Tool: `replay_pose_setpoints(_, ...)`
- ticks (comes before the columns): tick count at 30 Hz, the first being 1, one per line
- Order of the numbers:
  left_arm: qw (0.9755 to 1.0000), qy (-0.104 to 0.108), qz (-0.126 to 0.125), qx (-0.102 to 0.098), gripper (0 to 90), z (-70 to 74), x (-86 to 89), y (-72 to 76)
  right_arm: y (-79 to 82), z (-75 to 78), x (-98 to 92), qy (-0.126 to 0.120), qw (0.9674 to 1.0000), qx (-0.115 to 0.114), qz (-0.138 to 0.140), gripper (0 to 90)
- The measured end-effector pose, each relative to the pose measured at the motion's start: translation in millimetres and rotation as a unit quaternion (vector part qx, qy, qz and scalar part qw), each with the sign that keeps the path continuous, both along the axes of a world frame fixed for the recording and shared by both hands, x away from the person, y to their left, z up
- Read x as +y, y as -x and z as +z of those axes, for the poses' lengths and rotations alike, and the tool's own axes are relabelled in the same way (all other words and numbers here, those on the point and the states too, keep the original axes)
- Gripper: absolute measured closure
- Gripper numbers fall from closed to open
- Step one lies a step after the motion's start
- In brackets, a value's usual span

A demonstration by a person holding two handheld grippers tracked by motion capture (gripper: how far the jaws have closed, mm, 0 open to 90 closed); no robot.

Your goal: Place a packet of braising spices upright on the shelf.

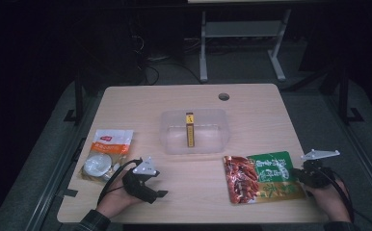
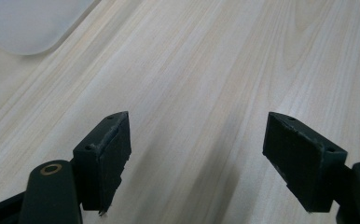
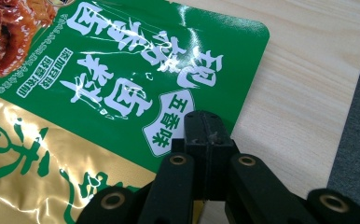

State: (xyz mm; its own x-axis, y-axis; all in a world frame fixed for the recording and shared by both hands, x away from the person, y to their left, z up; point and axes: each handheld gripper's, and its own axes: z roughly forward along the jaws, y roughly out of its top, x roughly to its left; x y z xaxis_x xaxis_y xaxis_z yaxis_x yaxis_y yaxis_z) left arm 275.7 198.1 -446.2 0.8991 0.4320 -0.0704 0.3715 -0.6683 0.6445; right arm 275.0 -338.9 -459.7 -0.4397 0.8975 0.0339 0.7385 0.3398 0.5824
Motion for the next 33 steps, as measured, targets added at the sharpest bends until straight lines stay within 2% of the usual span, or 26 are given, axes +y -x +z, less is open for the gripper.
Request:
replay_pose_setpoints(6,1.0000,-0.004,-0.003,-0.001,22.8,-0.5,-0.8,0.0,-1.0,-0.5,4.4,-0.004,0.9999,-0.001,0.010,90.0)
replay_pose_setpoints(10,1.0000,-0.003,-0.002,-0.001,22.9,-0.5,-0.9,-0.3,-1.2,-0.2,12.9,-0.016,0.9996,0.007,0.022,90.0)
replay_pose_setpoints(17,1.0000,0.000,0.001,0.001,22.9,-1.1,-2.4,0.6,-6.8,-0.3,41.1,-0.021,0.9973,0.007,0.069,90.0)
replay_pose_setpoints(25,1.0000,0.002,0.003,-0.002,22.8,-1.1,-2.1,0.4,-10.6,0.1,75.4,-0.022,0.9921,0.008,0.123,90.0)
replay_pose_setpoints(33,1.0000,-0.001,0.002,-0.006,22.8,-0.7,-2.1,0.2,-15.7,0.3,116.5,-0.022,0.9833,0.008,0.180,90.0)
